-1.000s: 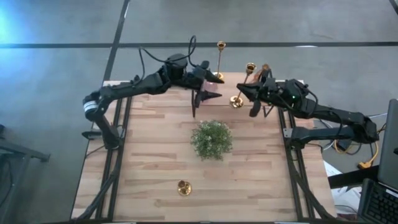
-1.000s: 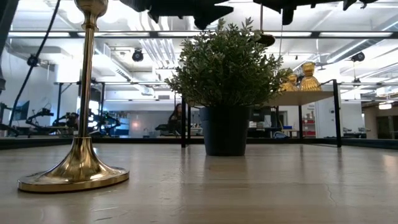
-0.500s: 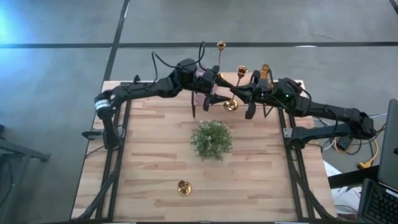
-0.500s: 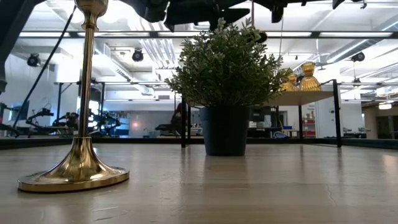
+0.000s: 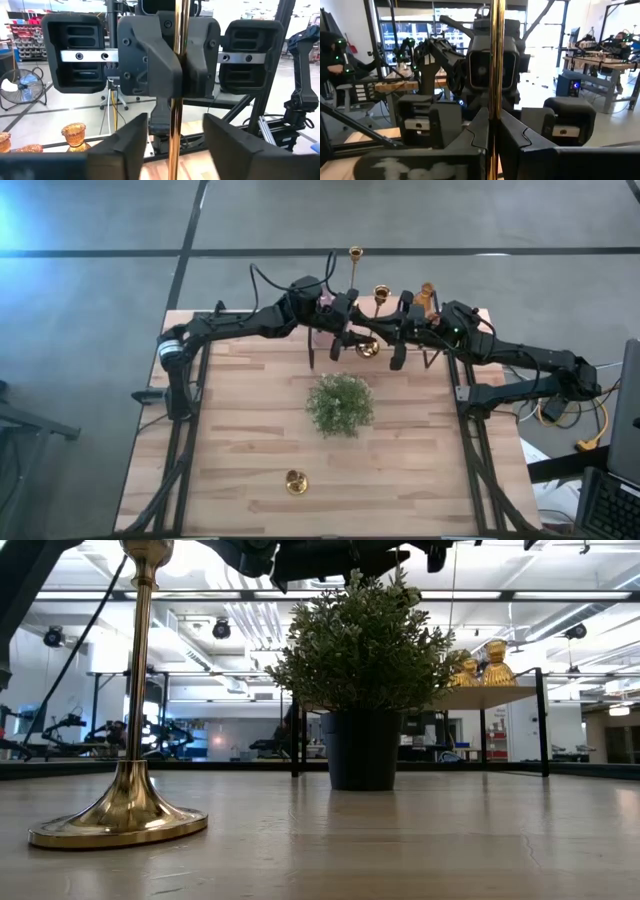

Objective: Pick & Place candle stick holders
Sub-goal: Put the large top left golden candle holder on the shelf

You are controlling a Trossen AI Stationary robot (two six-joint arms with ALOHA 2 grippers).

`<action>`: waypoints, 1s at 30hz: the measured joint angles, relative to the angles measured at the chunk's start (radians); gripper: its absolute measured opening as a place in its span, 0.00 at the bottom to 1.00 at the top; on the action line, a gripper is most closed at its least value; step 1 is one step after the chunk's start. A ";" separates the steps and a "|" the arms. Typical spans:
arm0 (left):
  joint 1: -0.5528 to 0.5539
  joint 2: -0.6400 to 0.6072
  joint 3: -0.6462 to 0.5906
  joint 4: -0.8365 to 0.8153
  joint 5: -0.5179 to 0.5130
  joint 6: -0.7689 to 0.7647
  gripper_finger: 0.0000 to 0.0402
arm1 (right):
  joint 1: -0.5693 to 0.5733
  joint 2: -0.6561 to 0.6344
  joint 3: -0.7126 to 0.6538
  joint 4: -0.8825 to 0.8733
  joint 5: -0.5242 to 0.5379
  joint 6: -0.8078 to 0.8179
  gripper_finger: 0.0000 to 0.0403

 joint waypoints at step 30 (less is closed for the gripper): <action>-0.002 -0.005 -0.002 -0.018 -0.008 -0.027 0.05 | 0.011 -0.048 0.006 -0.022 -0.045 0.008 0.22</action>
